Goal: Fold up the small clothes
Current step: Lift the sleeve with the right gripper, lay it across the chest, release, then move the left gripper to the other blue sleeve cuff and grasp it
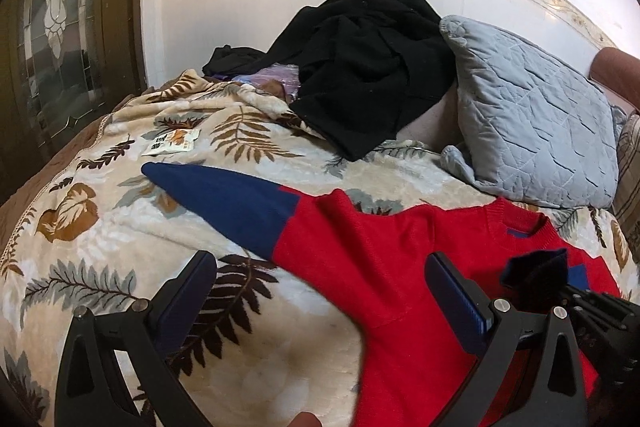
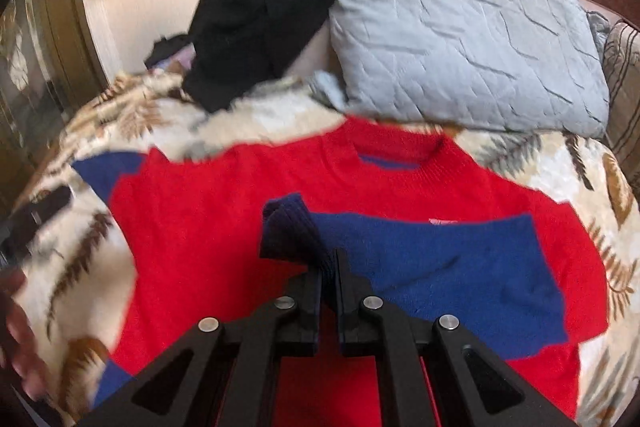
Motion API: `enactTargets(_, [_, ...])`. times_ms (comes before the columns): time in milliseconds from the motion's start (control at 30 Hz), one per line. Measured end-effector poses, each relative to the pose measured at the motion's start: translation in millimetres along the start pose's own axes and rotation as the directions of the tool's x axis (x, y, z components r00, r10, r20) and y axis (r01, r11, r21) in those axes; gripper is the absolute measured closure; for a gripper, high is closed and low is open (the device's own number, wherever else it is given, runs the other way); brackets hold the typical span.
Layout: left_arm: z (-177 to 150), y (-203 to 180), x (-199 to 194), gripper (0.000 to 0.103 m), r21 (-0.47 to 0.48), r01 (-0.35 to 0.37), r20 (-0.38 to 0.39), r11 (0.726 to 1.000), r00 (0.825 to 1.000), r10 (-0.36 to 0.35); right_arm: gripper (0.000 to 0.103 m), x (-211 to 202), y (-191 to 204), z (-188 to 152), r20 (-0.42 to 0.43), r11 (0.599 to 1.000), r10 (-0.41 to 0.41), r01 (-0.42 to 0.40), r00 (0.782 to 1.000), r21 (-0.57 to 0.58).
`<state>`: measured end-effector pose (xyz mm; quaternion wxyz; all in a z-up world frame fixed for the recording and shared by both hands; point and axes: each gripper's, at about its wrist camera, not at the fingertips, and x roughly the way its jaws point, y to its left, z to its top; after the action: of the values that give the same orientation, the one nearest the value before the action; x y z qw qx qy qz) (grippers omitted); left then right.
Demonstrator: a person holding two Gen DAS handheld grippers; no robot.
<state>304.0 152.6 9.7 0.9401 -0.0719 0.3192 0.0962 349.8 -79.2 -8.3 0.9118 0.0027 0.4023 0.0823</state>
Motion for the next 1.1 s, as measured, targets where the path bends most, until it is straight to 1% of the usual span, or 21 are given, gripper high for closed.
enactTargets(67, [0.4,3.6,1.5,0.0,-0.007,-0.01,-0.002,1.0,1.0,0.01,0.097,10.8,14.3,1.3,-0.006,1.0,-0.013,0.013,1.0,-0.021])
enactTargets(100, [0.3,5.0,2.4,0.0,-0.009,-0.013,-0.004,1.0,1.0,0.013,0.097,20.1,19.8,-1.6,-0.034,0.999,-0.023,0.022,0.999,-0.038])
enactTargets(167, [0.2,7.8,4.4,0.0,-0.01,-0.018,-0.008,1.0,1.0,0.018,0.093,41.5,25.6,-10.9,-0.133,0.999,-0.014,0.008,0.991,-0.043])
enactTargets(200, [0.3,9.0,5.4,0.0,-0.011,-0.02,-0.009,1.0,1.0,0.02,0.093,45.8,25.5,-15.3,-0.158,0.999,-0.011,0.005,0.987,-0.04])
enactTargets(267, [0.3,10.9,6.0,0.0,-0.012,-0.023,-0.01,1.0,1.0,0.023,0.093,44.3,21.0,-21.5,-0.168,1.0,0.019,-0.022,0.986,-0.015])
enactTargets(333, [0.7,12.8,6.7,0.0,-0.014,-0.028,-0.011,1.0,1.0,0.027,0.093,35.8,14.0,-22.6,-0.149,0.999,0.048,-0.046,0.988,0.015])
enactTargets(367, [1.1,13.8,6.9,0.0,-0.018,-0.029,-0.011,0.999,1.0,0.029,0.084,28.5,8.6,-23.1,-0.131,0.998,0.059,-0.055,0.99,0.037])
enactTargets(433, [1.9,15.3,7.1,0.0,-0.024,-0.031,-0.011,0.999,0.999,0.031,0.048,18.1,1.8,-24.6,-0.107,0.994,0.083,-0.074,0.991,0.085])
enactTargets(467, [2.1,16.1,7.1,0.0,-0.026,-0.032,-0.011,0.999,0.999,0.032,0.016,11.2,-3.1,-25.6,-0.089,0.99,0.095,-0.085,0.992,0.112])
enactTargets(533, [1.7,17.0,7.3,0.0,-0.027,-0.036,-0.012,0.999,0.999,0.036,0.015,-1.1,-6.2,-25.1,-0.038,0.982,0.122,-0.115,0.992,0.15])
enactTargets(600, [1.5,17.4,7.8,0.0,-0.025,-0.039,-0.013,0.999,0.999,0.039,0.015,-8.7,-3.6,-23.2,-0.019,0.978,0.151,-0.146,0.988,0.152])
enactTargets(667, [1.2,17.9,8.2,0.0,-0.027,-0.041,-0.016,0.999,0.999,0.041,0.016,-13.8,-2.3,-20.6,0.02,0.984,0.116,-0.118,0.993,0.134])
enactTargets(733, [1.1,18.2,8.9,0.0,-0.023,-0.046,-0.013,0.999,0.999,0.046,0.019,-9.1,-5.6,-15.2,0.03,0.988,0.054,-0.058,0.998,0.14])
enactTargets(767, [1.4,18.6,9.7,0.0,-0.021,-0.05,-0.013,0.999,0.999,0.05,0.028,-0.7,-6.0,-14.0,0.002,0.99,0.002,-0.002,1.0,0.14])
enactTargets(800, [1.6,19.1,10.6,0.0,-0.02,-0.053,-0.013,0.998,0.999,0.052,0.036,7.6,-5.2,-14.8,-0.025,0.991,-0.013,0.016,1.0,0.13])
enactTargets(867, [2.0,21.3,13.3,0.0,-0.018,-0.061,-0.014,0.998,0.998,0.061,0.037,33.0,-1.1,-19.9,-0.111,0.994,-0.048,0.058,0.993,0.091])
enactTargets(933, [2.3,25.4,16.0,0.0,-0.016,-0.072,-0.016,0.997,0.997,0.072,0.035,57.8,0.8,-29.0,-0.213,0.996,-0.054,0.069,0.976,0.063])
enactTargets(967, [2.9,28.4,17.4,0.0,-0.015,-0.075,-0.019,0.997,0.997,0.075,0.035,54.2,2.3,-29.6,-0.172,0.997,-0.061,0.069,0.983,0.043])
enactTargets(1000, [4.5,33.6,19.4,0.0,-0.017,-0.077,-0.021,0.997,0.997,0.076,0.035,51.1,1.7,-29.0,-0.167,0.997,-0.053,0.061,0.985,0.048])
enactTargets(1033, [5.9,37.5,20.4,0.0,-0.019,-0.076,-0.023,0.997,0.997,0.076,0.035,46.4,-2.1,-28.2,-0.172,0.996,-0.022,0.035,0.985,0.077])
enactTargets(1100, [12.2,50.3,24.0,0.0,-0.025,-0.084,-0.024,0.996,0.996,0.084,0.035,29.6,-11.8,-28.3,-0.136,0.995,-0.004,0.019,0.991,0.103])
